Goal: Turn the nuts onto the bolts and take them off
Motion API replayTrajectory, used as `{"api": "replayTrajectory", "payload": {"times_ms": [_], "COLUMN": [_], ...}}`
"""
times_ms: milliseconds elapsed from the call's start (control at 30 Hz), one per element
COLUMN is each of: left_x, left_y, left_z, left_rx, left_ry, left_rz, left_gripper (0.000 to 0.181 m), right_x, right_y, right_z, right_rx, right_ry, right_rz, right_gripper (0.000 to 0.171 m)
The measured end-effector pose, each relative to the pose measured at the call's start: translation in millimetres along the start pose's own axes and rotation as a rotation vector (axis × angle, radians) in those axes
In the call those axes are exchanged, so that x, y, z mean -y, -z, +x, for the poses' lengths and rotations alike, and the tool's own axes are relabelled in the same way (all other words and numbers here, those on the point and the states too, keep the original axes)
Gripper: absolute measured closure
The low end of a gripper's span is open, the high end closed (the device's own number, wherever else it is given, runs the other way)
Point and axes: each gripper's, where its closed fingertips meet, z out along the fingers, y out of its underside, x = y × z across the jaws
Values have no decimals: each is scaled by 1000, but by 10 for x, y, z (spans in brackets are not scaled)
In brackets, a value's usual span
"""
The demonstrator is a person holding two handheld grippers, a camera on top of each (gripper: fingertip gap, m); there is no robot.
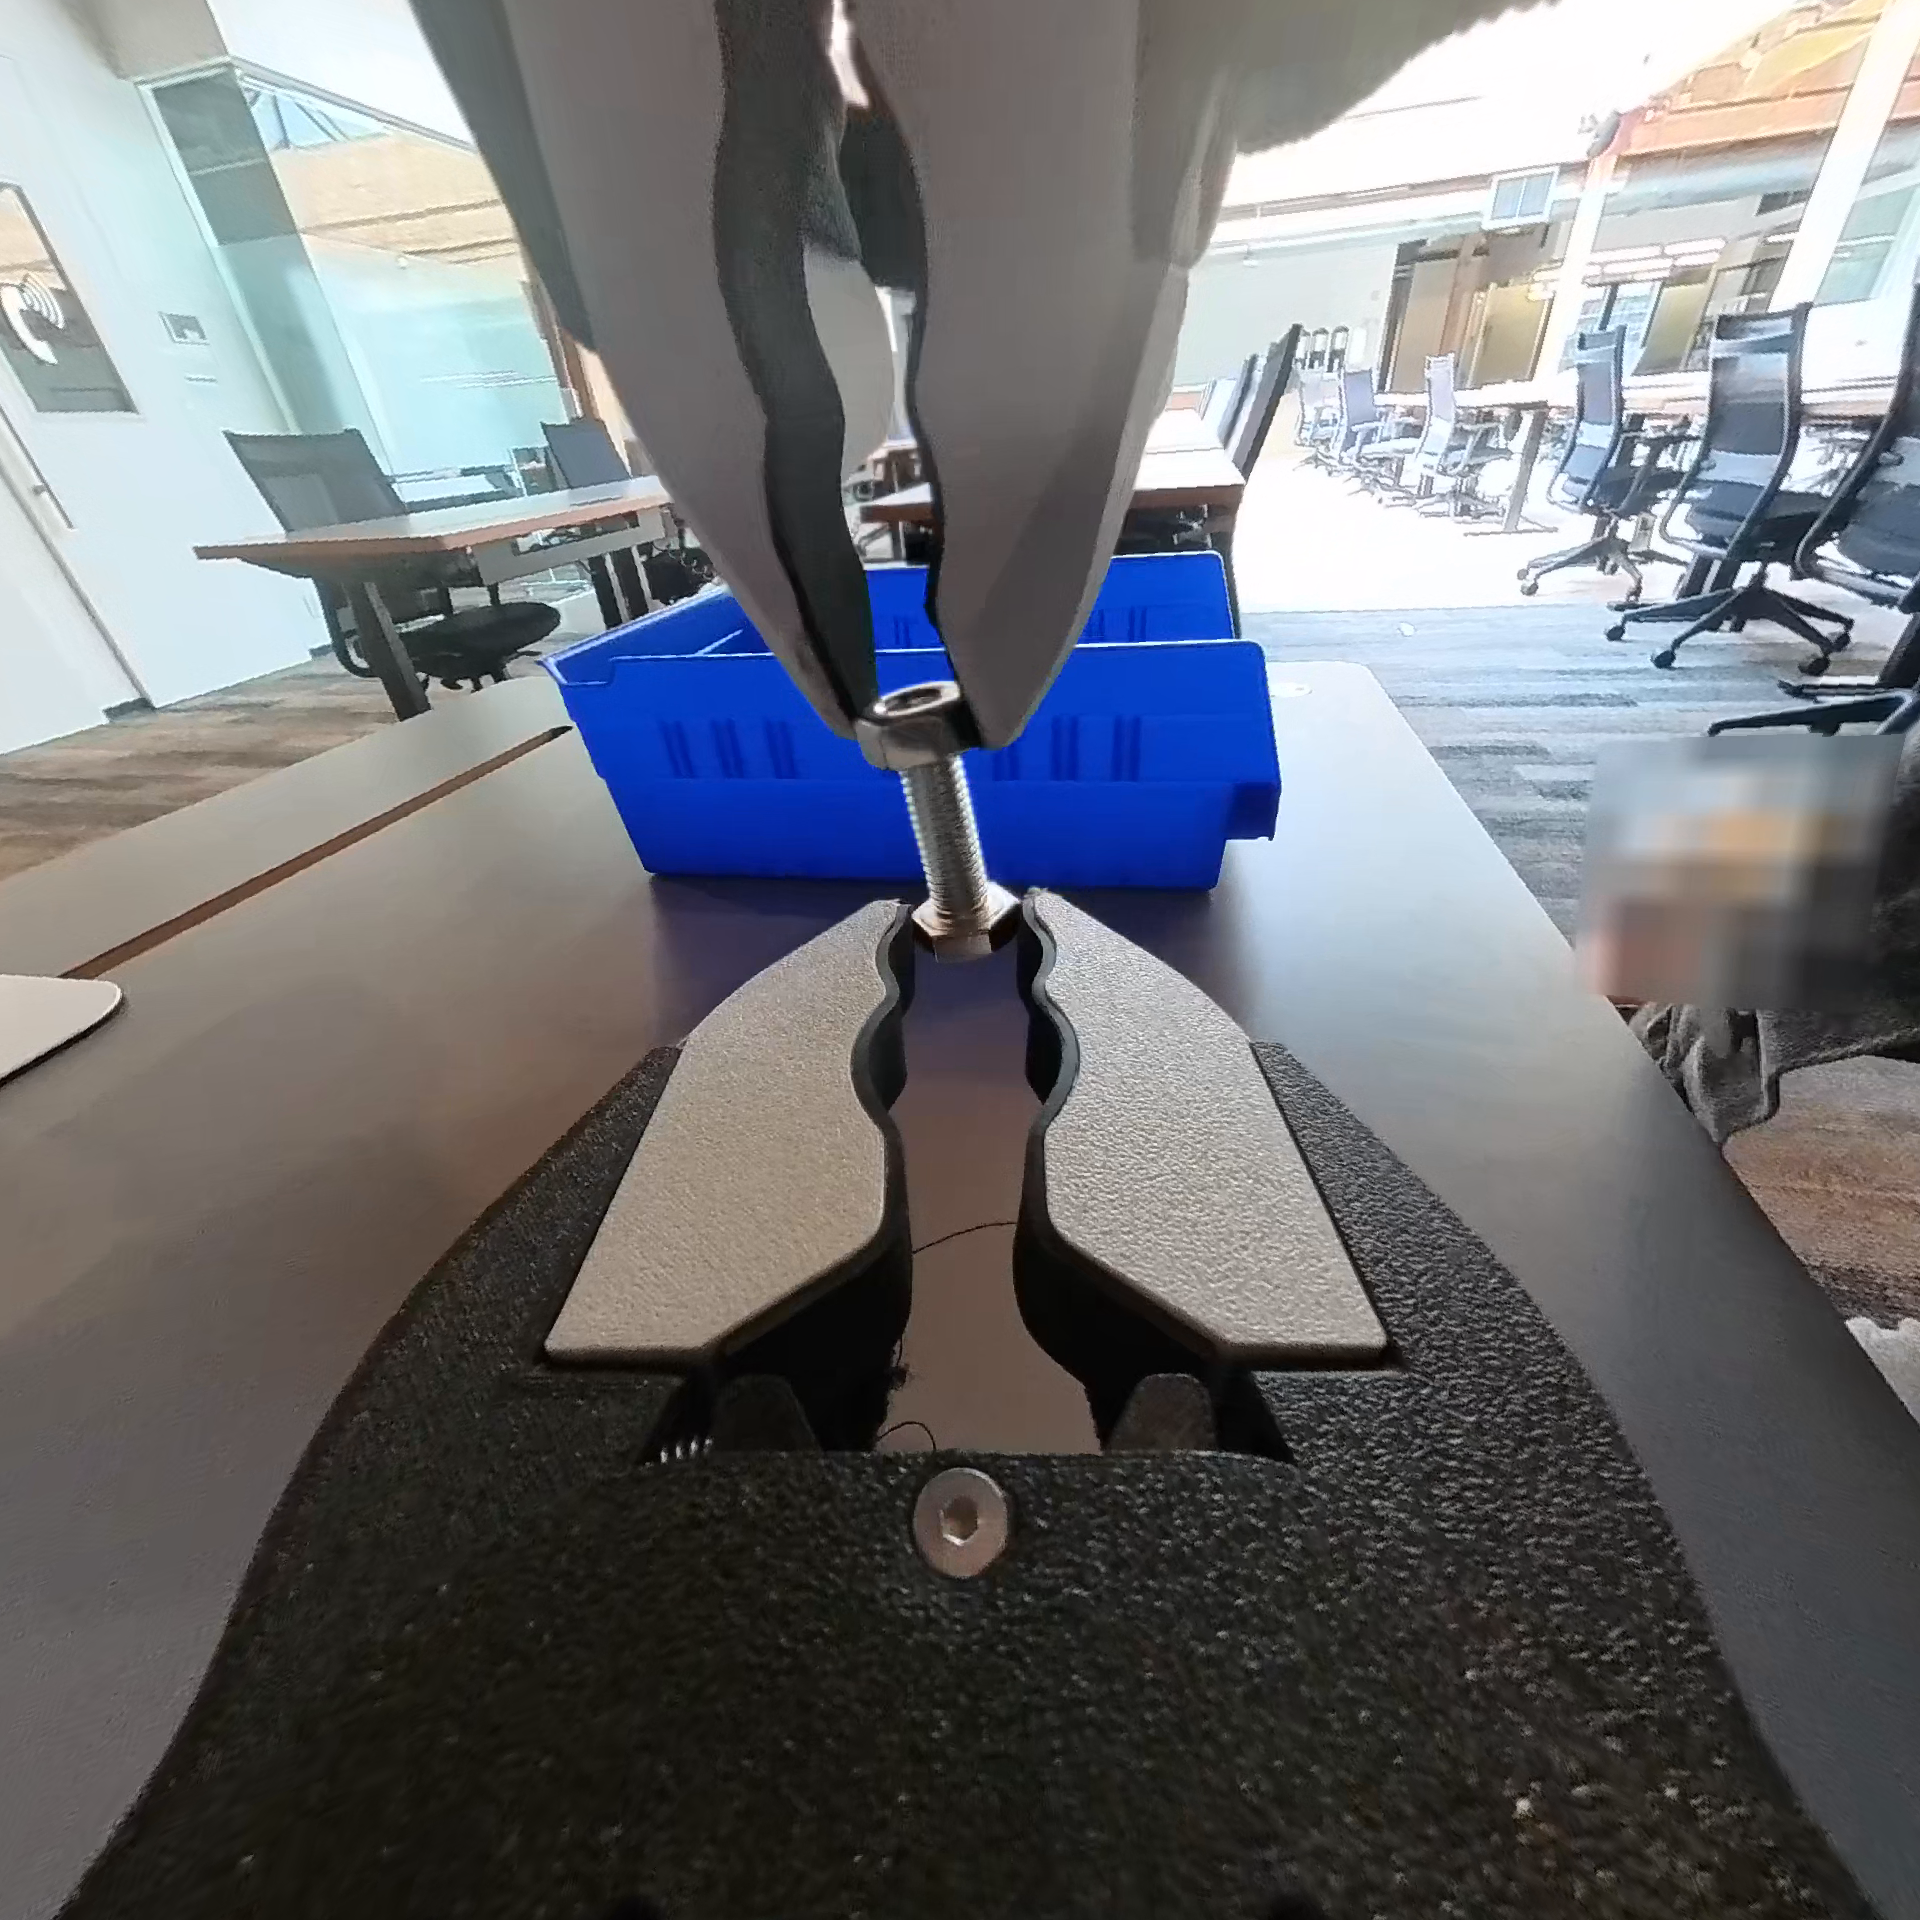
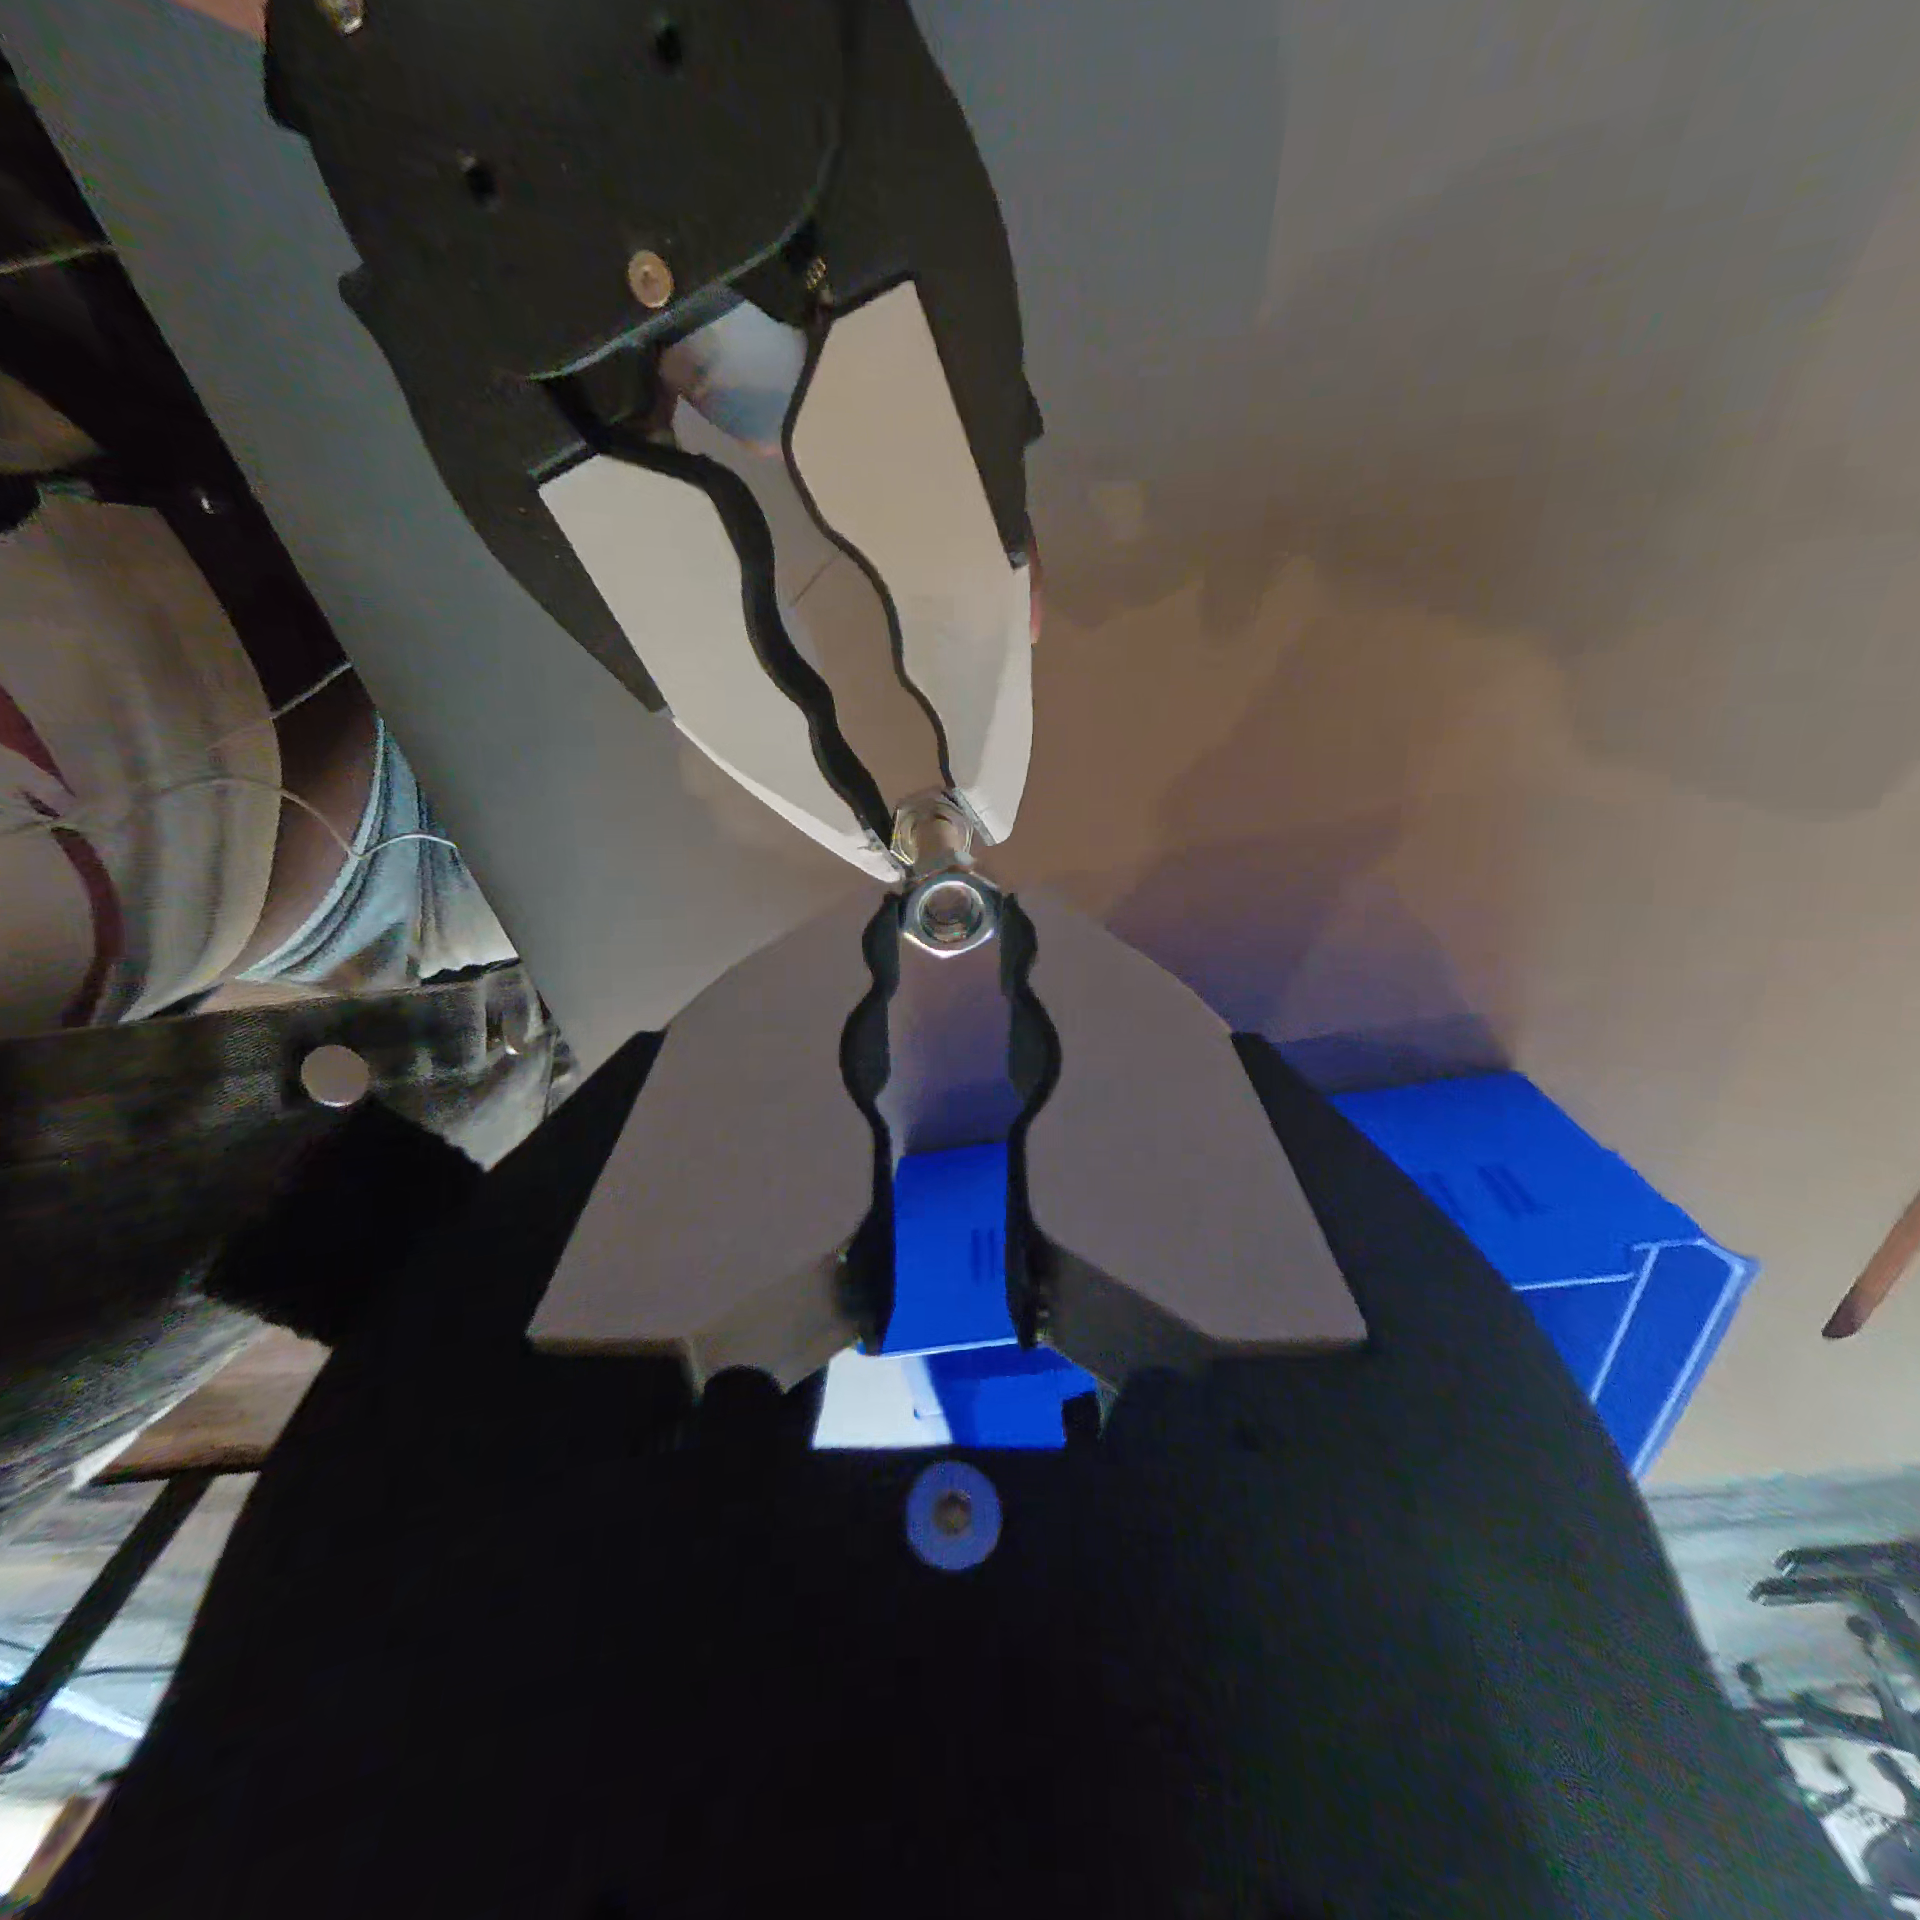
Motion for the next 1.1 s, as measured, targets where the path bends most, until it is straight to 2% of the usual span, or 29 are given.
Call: {"api": "replayTrajectory", "payload": {"times_ms": [33, 67, 200, 267, 300, 367, 567, 633, 700, 833, 1000, 1100], "left_x": [10, 21, 14, 8, 6, 7, 10, 10, 11, -2, -1, -21], "left_y": [7, 15, 14, 10, 8, 8, 10, 12, 11, 2, 2, -12], "left_z": [-2, -6, 18, 36, 42, 49, 64, 65, 60, 34, -15, 0], "left_rx": [-2, -4, -21, -31, -36, -47, -61, -63, -57, -23, 19, 23], "left_ry": [5, 11, 13, 8, 10, 14, 14, 14, 13, -4, -3, -28], "left_rz": [9, 18, 12, 7, 6, 6, 9, 9, 9, 0, 0, -17], "left_gripper": [163, 163, 163, 163, 163, 163, 163, 163, 163, 163, 163, 163], "right_x": [4, 9, 46, 28, 40, 79, 89, 81, 85, 84, 69, 46], "right_y": [6, 20, 99, 98, 92, 81, 6, -6, -7, -20, -14, -35], "right_z": [2, 12, 138, 92, 31, -60, -84, -82, -83, -74, -11, -21], "right_rx": [-1, -7, -127, -107, -68, -5, 41, 43, 44, 19, -50, -28], "right_ry": [25, 81, 476, 671, 742, 842, 964, 970, 934, 695, 205, -29], "right_rz": [7, 10, -7, -31, -18, 13, -13, -17, -5, 3, 25, 53], "right_gripper": [144, 132, 115, 119, 128, 136, 143, 153, 153, 154, 154, 144]}}
